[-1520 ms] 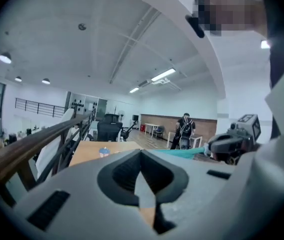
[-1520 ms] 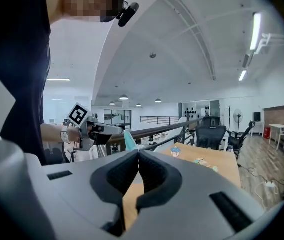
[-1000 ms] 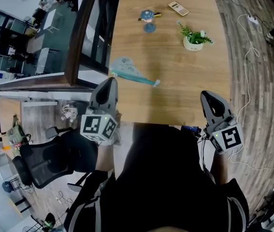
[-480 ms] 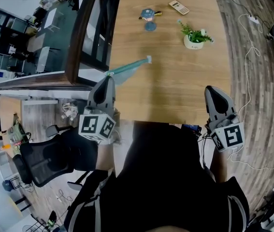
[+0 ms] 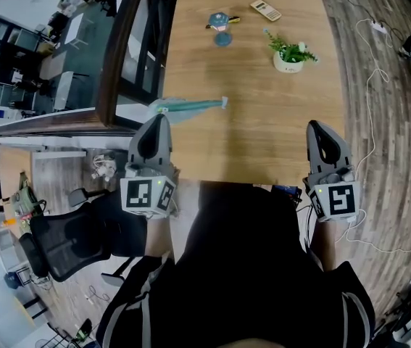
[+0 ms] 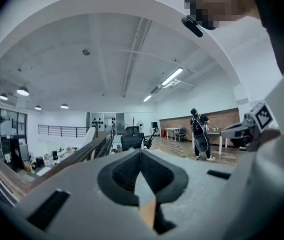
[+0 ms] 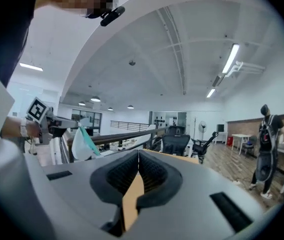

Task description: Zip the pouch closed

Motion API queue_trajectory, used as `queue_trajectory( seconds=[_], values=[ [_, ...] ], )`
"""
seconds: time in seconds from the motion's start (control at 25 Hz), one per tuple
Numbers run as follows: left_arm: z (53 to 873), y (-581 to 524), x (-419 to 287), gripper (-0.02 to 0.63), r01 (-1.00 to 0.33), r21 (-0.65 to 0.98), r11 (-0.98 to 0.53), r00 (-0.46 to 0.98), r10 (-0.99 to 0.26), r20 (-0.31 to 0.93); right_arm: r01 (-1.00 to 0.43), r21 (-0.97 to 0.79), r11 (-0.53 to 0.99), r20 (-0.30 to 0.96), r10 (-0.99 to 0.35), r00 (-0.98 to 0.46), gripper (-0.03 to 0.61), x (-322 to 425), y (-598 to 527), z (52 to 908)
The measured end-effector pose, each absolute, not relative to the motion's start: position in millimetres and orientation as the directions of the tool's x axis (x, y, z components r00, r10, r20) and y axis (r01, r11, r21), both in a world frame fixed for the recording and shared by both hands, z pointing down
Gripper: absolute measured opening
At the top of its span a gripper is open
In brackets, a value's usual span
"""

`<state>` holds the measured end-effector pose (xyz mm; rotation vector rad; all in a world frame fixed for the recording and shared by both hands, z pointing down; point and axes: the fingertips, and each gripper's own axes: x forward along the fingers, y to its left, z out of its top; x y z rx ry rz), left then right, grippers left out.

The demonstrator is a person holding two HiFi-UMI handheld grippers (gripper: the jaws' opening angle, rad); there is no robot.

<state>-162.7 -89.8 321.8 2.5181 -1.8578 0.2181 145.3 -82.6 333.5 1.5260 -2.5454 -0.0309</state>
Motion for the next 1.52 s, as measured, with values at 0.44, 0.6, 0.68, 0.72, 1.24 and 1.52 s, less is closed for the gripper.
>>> queue_trajectory(
  seconds=[0.44, 0.6, 0.68, 0.72, 1.24, 1.52],
  values=[
    [310, -90, -146, 0.003, -0.951, -0.159, -0.266, 0.26, -0.964, 0.061, -0.943, 0.079, 0.324, 0.032, -0.946, -0.323, 0.014, 150, -106, 308],
    [305, -97, -155, 0.003, -0.96, -0.127, -0.248, 0.242, -0.968, 0.064, -0.941, 0.069, 0.332, 0.018, -0.943, -0.331, 0.014, 148, -107, 306],
    [302, -99, -162, 0.003, -0.966, -0.113, -0.231, 0.225, -0.972, 0.061, -0.939, 0.052, 0.341, 0.009, -0.94, -0.341, 0.014, 144, -106, 304],
    [302, -99, -164, 0.003, -0.968, -0.119, -0.221, 0.216, -0.975, 0.057, -0.937, 0.054, 0.346, 0.006, -0.938, -0.346, 0.014, 142, -105, 304],
    [297, -107, -162, 0.003, -0.965, -0.109, -0.24, 0.238, -0.971, 0.03, -0.933, 0.067, 0.353, 0.008, -0.936, -0.353, 0.014, 145, -103, 300],
    [304, -111, -154, 0.003, -0.953, -0.112, -0.283, 0.277, -0.959, 0.059, -0.936, 0.056, 0.348, 0.026, -0.937, -0.348, 0.013, 150, -104, 307]
  ],
)
